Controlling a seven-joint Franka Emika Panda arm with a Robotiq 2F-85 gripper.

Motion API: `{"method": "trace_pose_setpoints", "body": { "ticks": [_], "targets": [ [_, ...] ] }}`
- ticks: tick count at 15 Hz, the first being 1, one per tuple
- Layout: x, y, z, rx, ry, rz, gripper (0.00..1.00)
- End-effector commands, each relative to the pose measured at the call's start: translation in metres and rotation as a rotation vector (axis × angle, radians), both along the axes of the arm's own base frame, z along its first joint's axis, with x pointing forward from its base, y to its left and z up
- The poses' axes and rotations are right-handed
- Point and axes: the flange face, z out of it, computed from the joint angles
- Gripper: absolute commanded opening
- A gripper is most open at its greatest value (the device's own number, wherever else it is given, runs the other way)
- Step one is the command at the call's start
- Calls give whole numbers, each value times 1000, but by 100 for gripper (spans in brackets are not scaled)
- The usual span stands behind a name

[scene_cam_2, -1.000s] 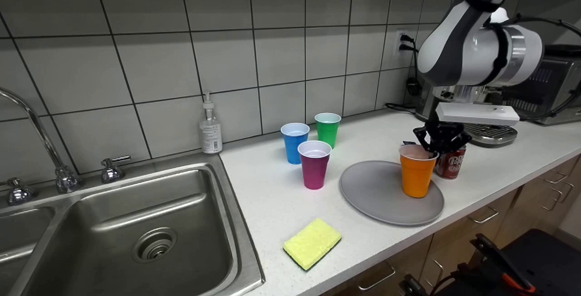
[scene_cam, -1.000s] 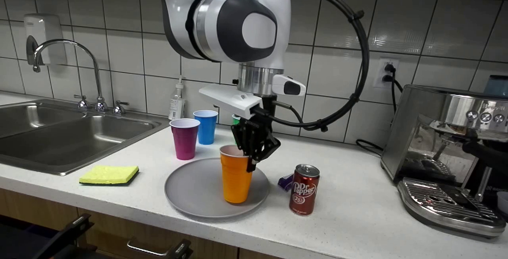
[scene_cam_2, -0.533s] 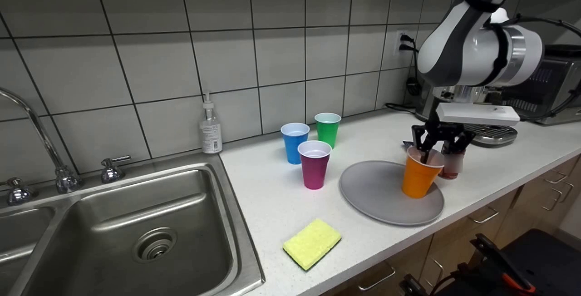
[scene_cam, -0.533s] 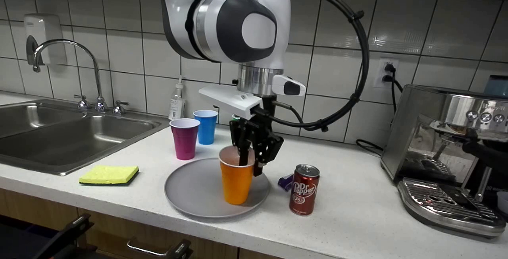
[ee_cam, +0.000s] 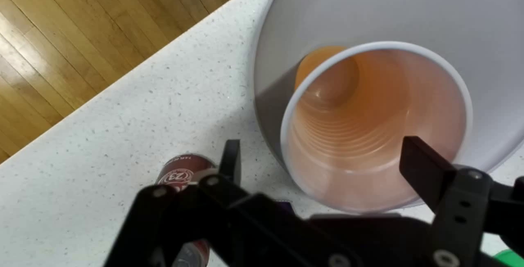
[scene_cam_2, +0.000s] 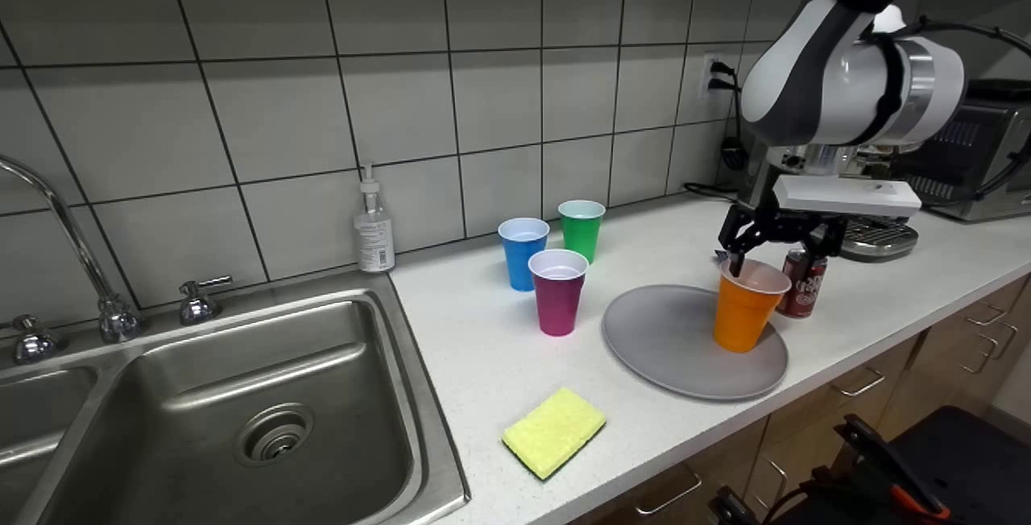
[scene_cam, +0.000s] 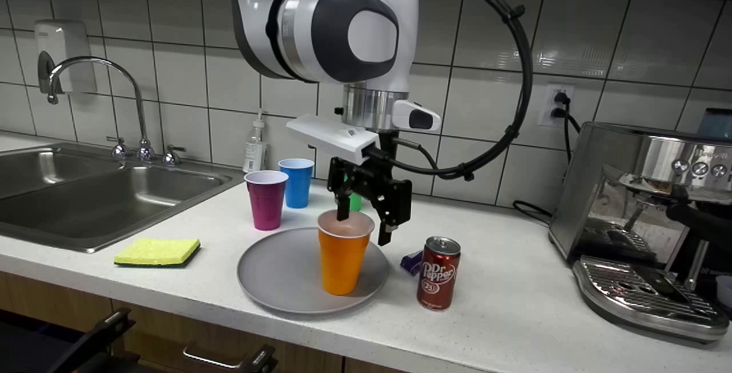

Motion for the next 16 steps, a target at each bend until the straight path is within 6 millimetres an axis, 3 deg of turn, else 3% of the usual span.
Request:
{"method": "trace_pose_setpoints", "body": {
  "ticks": [1,6,16],
  "targets": [
    [3,2,21,11,-35,17,100],
    [22,3,37,17,-88,-19,100],
    [84,11,46,31,-164,-93,100]
  ]
}}
